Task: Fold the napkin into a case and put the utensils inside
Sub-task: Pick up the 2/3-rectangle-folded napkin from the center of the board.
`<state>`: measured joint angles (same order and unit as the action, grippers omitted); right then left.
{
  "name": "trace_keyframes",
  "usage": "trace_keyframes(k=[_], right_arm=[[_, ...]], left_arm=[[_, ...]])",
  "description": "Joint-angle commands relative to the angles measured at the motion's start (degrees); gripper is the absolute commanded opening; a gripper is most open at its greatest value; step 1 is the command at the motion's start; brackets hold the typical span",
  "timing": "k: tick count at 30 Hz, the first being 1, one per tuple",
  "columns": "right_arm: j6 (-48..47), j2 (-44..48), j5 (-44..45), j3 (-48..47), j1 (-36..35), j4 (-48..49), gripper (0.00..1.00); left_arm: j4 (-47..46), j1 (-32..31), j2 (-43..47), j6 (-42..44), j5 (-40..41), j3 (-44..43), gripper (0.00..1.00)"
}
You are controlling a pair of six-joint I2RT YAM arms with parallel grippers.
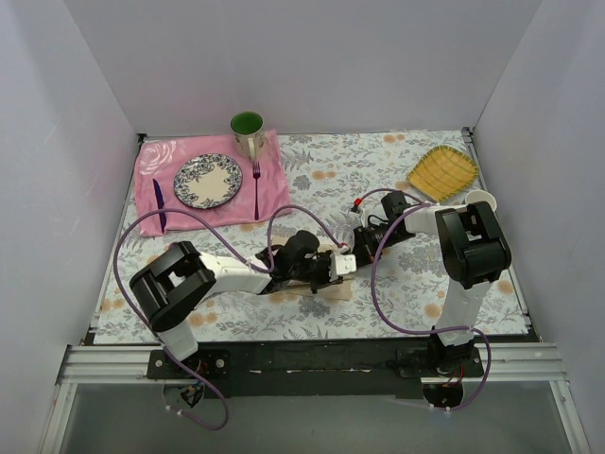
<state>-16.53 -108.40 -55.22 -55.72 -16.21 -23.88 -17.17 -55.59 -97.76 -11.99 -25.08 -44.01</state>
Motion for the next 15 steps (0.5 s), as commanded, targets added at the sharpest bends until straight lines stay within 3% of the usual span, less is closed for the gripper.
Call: trace_keyframes(k=[1,6,10,15], right_arm=[[-1.2,-0.8,0.6,-1.6,-0.4,-0.6,0.01],[-1.1,-1.0,0.5,-1.9,-0.3,-0.7,0.01],[-1.1,-1.2,0.4,-2.1,-0.3,-0.8,0.01],[-1.1,-1.1,0.5,-2.0,-0.4,-0.8,0.01]], left_arm=[[0.8,1.5,4.4,-4.7,-3.3,-2.8,0.00],[4.2,2.0,4.5,-2.4,-6.5,-3.3,0.00],[7.3,0.9,3.6,-1.6,-7.9,-3.0,0.41],[8.4,0.8,0.6,-2.1,-6.3,-4.1,0.42]])
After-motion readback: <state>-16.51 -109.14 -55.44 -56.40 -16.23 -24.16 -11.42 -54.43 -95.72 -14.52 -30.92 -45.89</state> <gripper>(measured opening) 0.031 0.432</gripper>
